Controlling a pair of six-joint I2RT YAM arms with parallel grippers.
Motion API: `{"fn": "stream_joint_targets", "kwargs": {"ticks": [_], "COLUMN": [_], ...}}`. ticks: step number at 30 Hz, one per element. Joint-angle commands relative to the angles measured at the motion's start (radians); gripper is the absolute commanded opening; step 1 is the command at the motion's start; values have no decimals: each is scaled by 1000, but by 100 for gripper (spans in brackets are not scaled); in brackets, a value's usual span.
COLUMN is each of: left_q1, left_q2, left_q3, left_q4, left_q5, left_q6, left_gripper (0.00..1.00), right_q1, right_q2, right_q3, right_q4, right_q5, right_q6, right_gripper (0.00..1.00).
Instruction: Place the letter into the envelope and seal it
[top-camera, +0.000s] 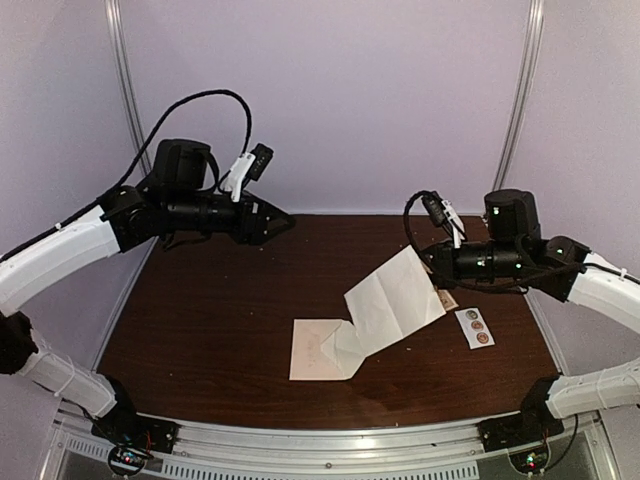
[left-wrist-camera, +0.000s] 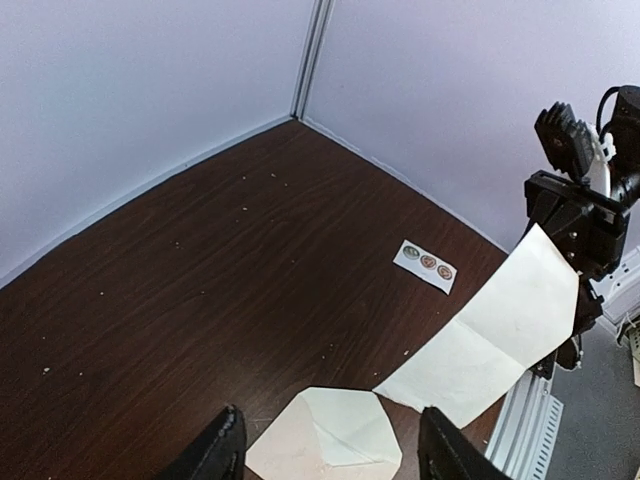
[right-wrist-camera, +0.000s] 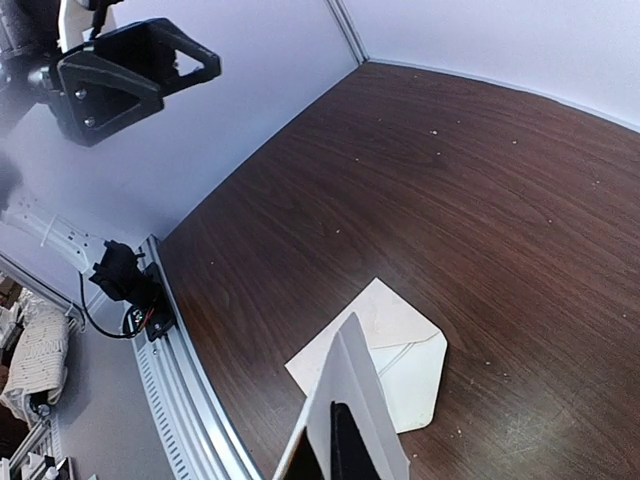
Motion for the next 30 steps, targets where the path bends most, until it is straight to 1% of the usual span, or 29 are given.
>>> {"fn": "stream_joint_targets", "kwargs": {"ticks": [1,5,7,10,13,17,20,22,26,27,28,30], "left_q1": [-7,-58,-83,-95,-101,-127,-136,-137,-142,-146,-147,-149], "left_q2": [120,194,206,219,235,257,274,291,316,317,319,326], "left_q3": [85,116,102,76,59,50,49,53,66,66,66,71], "left_q4": [70,94,124,164,164,138,124,116,103,102,101,87], "left_q5": [123,257,362,513,587,598,553,531,553,559,564,578], "left_q6": [64,155,187,199,201,224,232,232,235,239,243,251], "left_gripper": [60,63,64,66,67,67,68,70,70,68,65,51], "right_q1": [34,60,65,67,68,67,69,72,73,73,74,74], "right_q2": [58,113,131,148,160,179,194,199,200,198,197,191], "right_q3": [72,96,104,117,124,133,146,148,141,140,138,136], "right_q4": [58,82,100,105,117,129,126,123,120,121,122,125], "right_q5": [-115,-174,-201,-224,-267,-316,-340,-345,-343,-340,-337,-326], "right_q6": [-4,-8,-7,-10,-12,-9,-11,-11,-11,-11,-11,-12], "right_gripper": [0,0,0,0,0,0,0,0,0,0,0,0]}}
